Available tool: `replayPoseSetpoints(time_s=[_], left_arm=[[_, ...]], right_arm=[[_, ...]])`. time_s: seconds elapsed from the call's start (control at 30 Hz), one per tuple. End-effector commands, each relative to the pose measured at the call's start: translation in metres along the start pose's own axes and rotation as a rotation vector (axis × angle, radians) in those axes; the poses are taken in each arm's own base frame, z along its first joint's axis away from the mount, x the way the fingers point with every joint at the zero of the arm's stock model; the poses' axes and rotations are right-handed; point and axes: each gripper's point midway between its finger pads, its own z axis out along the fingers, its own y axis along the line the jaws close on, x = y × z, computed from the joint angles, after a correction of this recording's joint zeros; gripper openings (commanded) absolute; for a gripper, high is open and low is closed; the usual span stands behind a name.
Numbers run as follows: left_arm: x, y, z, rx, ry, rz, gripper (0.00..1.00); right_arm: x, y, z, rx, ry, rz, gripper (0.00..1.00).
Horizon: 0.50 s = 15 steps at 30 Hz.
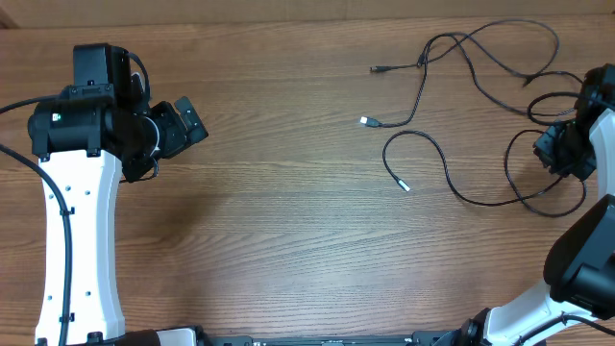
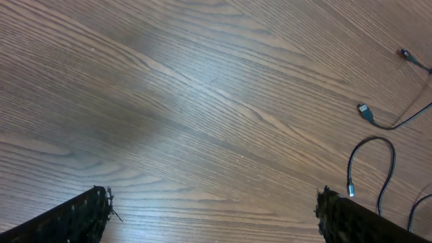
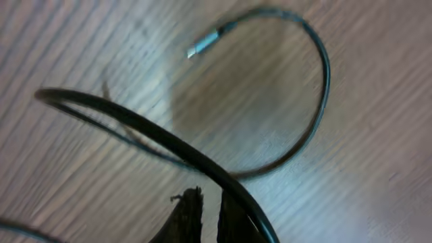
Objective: Untangle cables
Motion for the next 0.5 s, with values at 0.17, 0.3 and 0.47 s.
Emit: replayPoseSetpoints(time_s=[0.17, 0.3, 0.47], left_arm=[[0.004, -0.001, 0.002, -0.002, 0.024, 0.019, 1.0], [0.004, 0.0, 0.002, -0.003, 0.026, 0.022, 1.0], [0.004, 0.0, 0.002, -0.003, 0.026, 0.022, 1.0]], right_arm=[[-0.018, -0.02, 0.031, 0.059, -0.104, 0.112, 0.04], [-0.014, -0.023, 0.049, -0.005, -0.083, 0.147, 0.04], [-0.012, -0.012, 0.061, -0.24, -0.03, 0.164, 0.04]])
